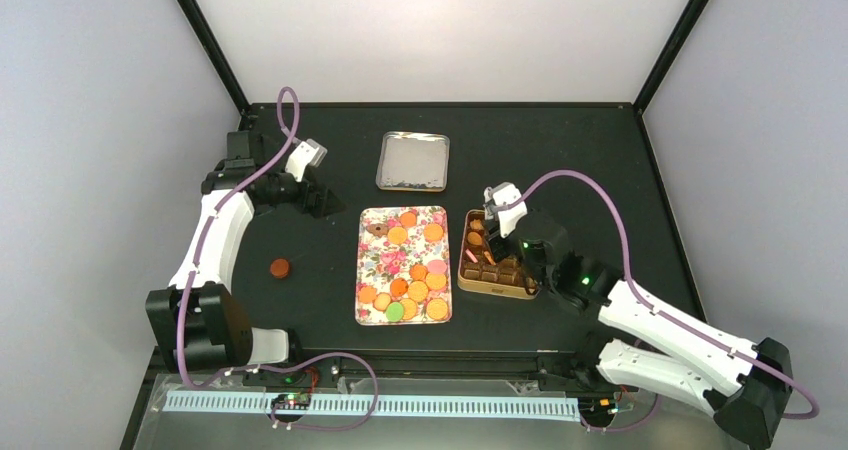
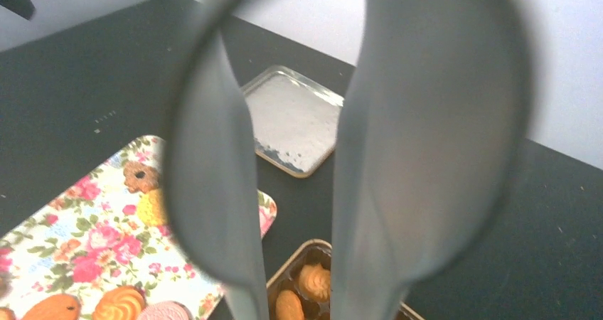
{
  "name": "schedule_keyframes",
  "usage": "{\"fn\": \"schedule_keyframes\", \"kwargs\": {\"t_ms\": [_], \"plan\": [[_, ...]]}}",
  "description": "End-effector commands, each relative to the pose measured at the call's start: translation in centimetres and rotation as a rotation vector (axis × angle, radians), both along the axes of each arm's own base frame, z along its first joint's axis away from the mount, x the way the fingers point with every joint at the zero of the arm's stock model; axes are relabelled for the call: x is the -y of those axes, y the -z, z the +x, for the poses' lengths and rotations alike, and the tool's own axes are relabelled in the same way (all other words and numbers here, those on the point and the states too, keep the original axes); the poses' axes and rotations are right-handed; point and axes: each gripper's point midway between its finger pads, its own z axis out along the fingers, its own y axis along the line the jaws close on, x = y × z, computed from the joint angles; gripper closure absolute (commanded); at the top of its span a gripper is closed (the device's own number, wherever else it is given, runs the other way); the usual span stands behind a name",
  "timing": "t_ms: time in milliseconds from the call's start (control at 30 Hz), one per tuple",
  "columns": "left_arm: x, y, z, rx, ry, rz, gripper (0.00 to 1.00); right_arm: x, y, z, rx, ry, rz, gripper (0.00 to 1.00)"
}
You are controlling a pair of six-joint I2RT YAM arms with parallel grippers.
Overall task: Pack the cookies
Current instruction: Place the fake cookies in the empty pocket of the box, then pick up the fake cookies from the plate.
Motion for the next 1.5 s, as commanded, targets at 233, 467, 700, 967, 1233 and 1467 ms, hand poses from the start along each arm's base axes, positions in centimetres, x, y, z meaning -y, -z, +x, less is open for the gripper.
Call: {"fn": "schedule_keyframes", "kwargs": {"t_ms": [233,467,700,967,1233,1467], "plan": [[-0.1,-1.3,0.1,-0.003,0.022,0.028,0.01,-8.9,-6.6,1.9,0.082,-0.236,0.150,0.70],[-0.6,-0.7,-0.3,-0.024,0.018,0.073,0.01,-15.9,-4.1,0.2,0.017,-0.391,0.133,0.70],[-0.2,-0.5,-0.3,-0.032,0.029,0.042,0.01,-18.1,0.2,-1.5,-0.060,-0.423,0.105,0.69],[-0.2,-0.8,-0.4,-0.021,0.034,0.045,0.01,-18.5,4.7,-0.8,-0.120,-0.393,0.037,0.67],[-0.1,-1.1,-0.2,-0.013,0.038,0.036,0.01,-18.2,6.9,-0.6,-0.136,-0.371,0.014,0.64],[0.0,-1.1,-0.2,-0.016,0.039,0.030,0.01,-17.4,8.2,-1.3,-0.163,-0.368,0.007,0.62]]}}
